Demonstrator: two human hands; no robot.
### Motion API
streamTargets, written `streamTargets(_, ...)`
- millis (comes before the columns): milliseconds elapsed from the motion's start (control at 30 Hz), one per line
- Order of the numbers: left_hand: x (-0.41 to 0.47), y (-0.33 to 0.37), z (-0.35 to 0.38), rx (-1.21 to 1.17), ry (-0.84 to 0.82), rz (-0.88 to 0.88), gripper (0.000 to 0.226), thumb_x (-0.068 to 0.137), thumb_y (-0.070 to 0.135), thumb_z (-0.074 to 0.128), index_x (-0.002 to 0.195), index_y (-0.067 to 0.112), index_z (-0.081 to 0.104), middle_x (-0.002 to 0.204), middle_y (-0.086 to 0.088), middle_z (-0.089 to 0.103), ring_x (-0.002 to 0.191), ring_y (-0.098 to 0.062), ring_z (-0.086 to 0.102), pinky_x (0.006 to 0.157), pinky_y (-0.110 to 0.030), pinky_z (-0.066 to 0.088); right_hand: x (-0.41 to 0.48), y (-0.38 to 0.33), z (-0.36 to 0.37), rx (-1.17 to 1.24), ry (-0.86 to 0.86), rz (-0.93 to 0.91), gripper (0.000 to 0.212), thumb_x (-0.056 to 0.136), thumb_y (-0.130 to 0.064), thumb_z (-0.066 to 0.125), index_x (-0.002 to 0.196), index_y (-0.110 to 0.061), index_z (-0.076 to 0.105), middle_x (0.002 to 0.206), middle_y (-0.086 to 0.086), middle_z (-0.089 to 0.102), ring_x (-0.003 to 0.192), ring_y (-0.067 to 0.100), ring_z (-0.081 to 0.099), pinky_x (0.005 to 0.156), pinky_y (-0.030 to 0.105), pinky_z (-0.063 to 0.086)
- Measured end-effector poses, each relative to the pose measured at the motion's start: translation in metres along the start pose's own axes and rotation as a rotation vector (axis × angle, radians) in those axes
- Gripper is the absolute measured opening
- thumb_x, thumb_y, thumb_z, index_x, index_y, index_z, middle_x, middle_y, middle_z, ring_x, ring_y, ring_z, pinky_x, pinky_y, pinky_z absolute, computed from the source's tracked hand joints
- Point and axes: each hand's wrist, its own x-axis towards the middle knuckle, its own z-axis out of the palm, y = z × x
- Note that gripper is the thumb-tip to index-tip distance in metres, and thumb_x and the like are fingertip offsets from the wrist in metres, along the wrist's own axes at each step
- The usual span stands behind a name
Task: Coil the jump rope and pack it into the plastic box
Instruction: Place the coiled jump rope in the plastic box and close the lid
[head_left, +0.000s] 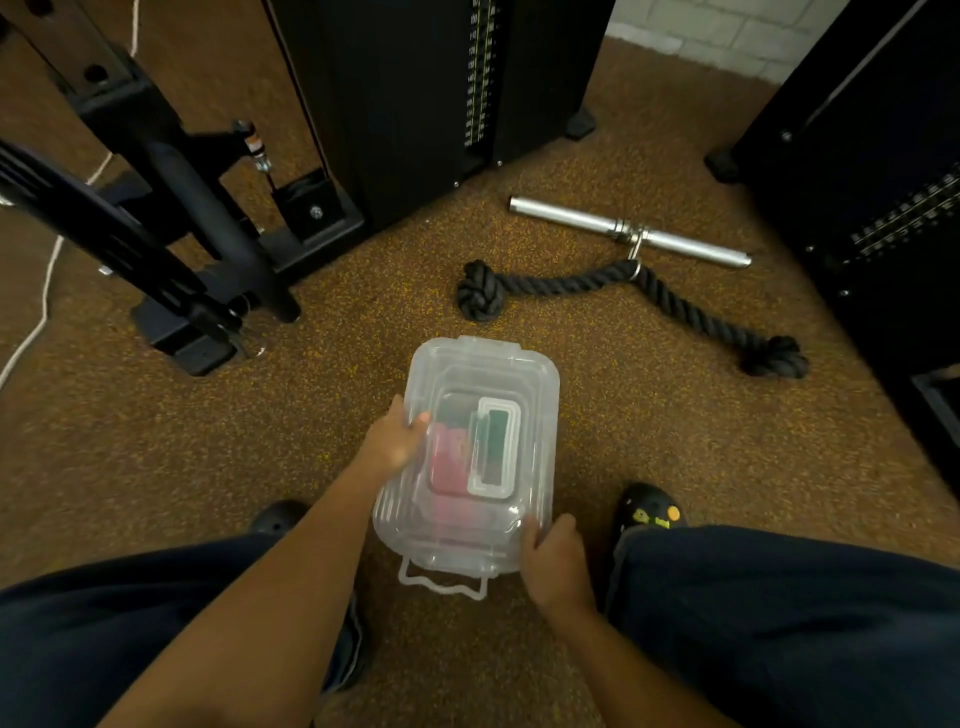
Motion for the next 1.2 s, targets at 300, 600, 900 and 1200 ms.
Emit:
streamTargets(300,-0.002,0.009,-0.001,-0.218,0.108,-0.087,0.033,0.092,0.026,0.053,0.112,0.002,0.062,0.114,-0.019,0.064,0.104,-0.034,0.06,0.088,-0.035,0.047,0.01,0.001,0.009,0.233,-0.312,0.186,0.049,0.092,-0.04,0.044,0.127,-0.005,0.04,0.122,0.017,0.055,0.107,0.032,0.056,0.091,0.047,0.05)
streamTargets(600,-0.01,0.007,-0.017,-0.164,-0.261,-0.395,0.048,0.092,0.026,0.053,0.133,0.004,0.041,0.133,-0.017,0.05,0.122,-0.034,0.048,0.097,-0.045,0.041,0.018,-0.007,-0.012,0.197,-0.006,0.096,0.033,0.096,-0.027,0.04,0.118,-0.003,0.044,0.117,0.02,0.053,0.1,0.031,0.054,0.079,0.033,0.044)
streamTargets(900,-0.053,0.001,0.032,-0.52,-0.503,-0.563,0.032,0.097,0.027,0.041,0.12,0.008,0.051,0.119,-0.016,0.062,0.101,-0.031,0.06,0.086,-0.043,0.048,0.107,-0.056,-0.07,-0.049,0.003,-0.223,0.043,0.097,-0.022,0.043,0.137,-0.008,0.038,0.136,0.026,0.036,0.123,0.04,0.04,0.103,0.042,0.036)
streamTargets(1200,-0.06,0.032,0.053,-0.41,-0.718,-0.632,0.06,0.098,0.045,0.025,0.144,0.006,0.017,0.126,-0.027,0.056,0.112,-0.034,0.059,0.079,-0.037,0.054,0.148,-0.062,-0.077,-0.046,-0.072,-0.34,0.048,0.092,-0.03,0.052,0.137,-0.015,0.042,0.142,0.014,0.045,0.131,0.031,0.039,0.108,0.036,0.03)
